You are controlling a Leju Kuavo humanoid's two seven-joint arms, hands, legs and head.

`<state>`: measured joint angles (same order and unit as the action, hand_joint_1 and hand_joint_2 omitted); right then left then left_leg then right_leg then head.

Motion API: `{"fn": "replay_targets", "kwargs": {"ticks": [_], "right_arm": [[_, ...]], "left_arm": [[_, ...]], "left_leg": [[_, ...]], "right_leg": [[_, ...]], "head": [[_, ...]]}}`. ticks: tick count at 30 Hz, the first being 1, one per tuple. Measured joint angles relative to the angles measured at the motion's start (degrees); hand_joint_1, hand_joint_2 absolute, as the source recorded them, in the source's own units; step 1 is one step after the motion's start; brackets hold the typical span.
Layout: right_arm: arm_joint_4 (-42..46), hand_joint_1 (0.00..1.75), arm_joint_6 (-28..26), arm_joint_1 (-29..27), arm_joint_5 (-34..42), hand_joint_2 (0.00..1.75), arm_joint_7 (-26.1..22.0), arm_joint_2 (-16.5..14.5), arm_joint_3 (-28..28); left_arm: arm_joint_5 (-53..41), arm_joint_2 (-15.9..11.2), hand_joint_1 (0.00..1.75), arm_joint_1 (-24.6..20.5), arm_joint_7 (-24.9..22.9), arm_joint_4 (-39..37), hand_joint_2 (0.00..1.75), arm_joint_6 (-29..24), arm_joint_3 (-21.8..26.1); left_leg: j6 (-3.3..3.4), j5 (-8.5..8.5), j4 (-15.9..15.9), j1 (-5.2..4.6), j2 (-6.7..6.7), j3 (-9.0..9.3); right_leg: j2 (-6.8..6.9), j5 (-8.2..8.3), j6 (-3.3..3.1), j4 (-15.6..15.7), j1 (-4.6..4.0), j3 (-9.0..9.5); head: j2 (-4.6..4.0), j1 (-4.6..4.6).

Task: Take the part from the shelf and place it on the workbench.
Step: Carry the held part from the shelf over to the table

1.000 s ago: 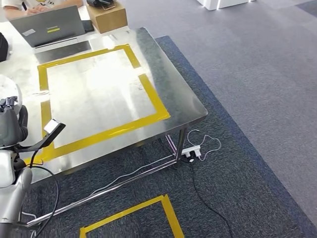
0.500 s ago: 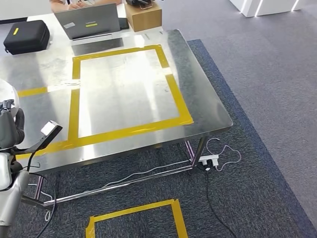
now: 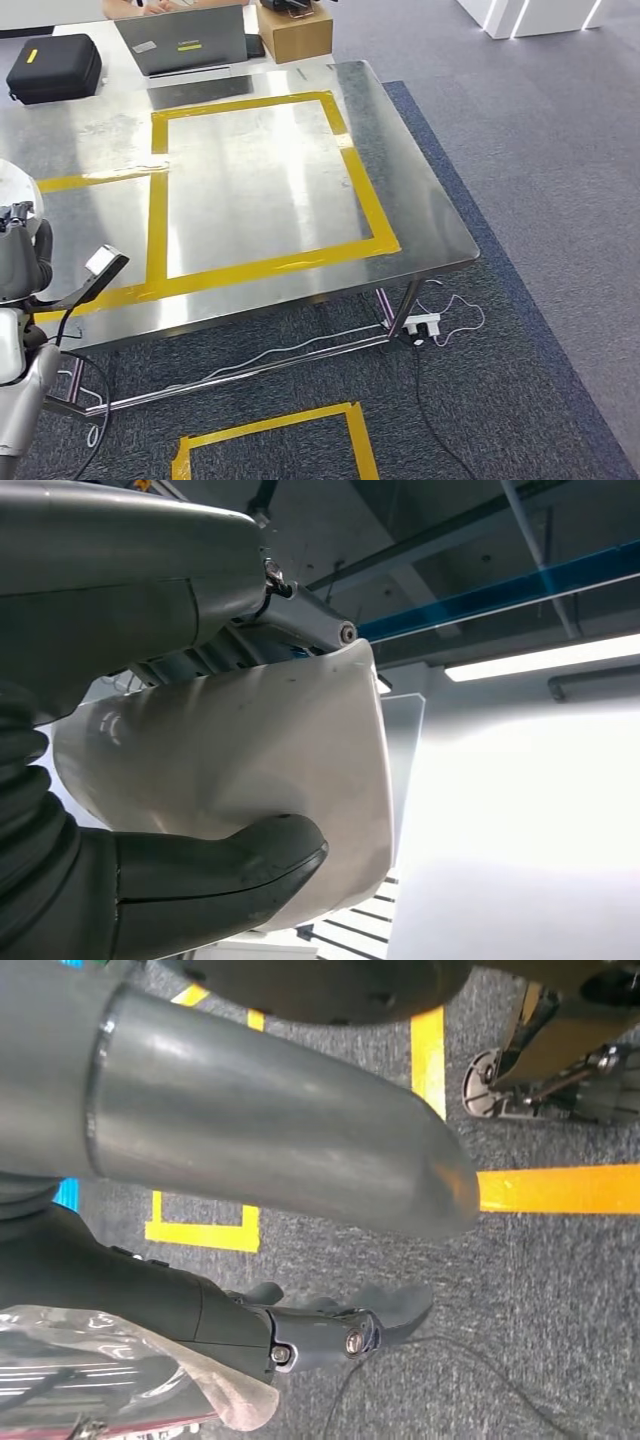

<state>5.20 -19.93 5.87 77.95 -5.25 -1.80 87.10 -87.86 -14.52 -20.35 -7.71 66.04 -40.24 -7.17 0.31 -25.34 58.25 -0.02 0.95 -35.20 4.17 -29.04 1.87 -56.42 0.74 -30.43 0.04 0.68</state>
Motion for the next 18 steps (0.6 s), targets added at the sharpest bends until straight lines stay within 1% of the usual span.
{"fn": "replay_targets", "kwargs": {"ticks": [4,8,18], "right_arm": [[0.0,0.0,0.29,0.0,-0.42,0.0,0.26,0.01,0.0],[0.0,0.0,0.34,0.0,-0.64,0.0,0.32,0.01,0.0],[0.0,0.0,0.34,-0.01,-0.67,0.0,0.35,0.01,0.0]], "left_arm": [[0.0,-0.74,1.75,-0.38,-2.44,-0.51,1.75,0.0,-2.88],[0.01,-0.94,1.75,-0.94,-3.27,-1.15,1.75,0.0,-4.96],[0.01,-1.2,1.75,-1.37,-3.45,-2.33,1.75,0.0,-6.54]], "left_leg": [[0.05,0.02,0.0,0.01,0.01,0.0],[0.05,0.04,-0.01,0.08,0.04,0.02],[0.05,0.03,-0.04,0.18,0.09,0.03]], "right_leg": [[-0.02,0.02,0.12,0.0,-0.02,0.0],[-0.06,0.02,0.12,-0.02,-0.1,0.0],[-0.09,-0.05,0.11,-0.03,-0.17,-0.01]], "head": [[0.0,0.02],[0.0,0.02],[0.0,0.02]]}}
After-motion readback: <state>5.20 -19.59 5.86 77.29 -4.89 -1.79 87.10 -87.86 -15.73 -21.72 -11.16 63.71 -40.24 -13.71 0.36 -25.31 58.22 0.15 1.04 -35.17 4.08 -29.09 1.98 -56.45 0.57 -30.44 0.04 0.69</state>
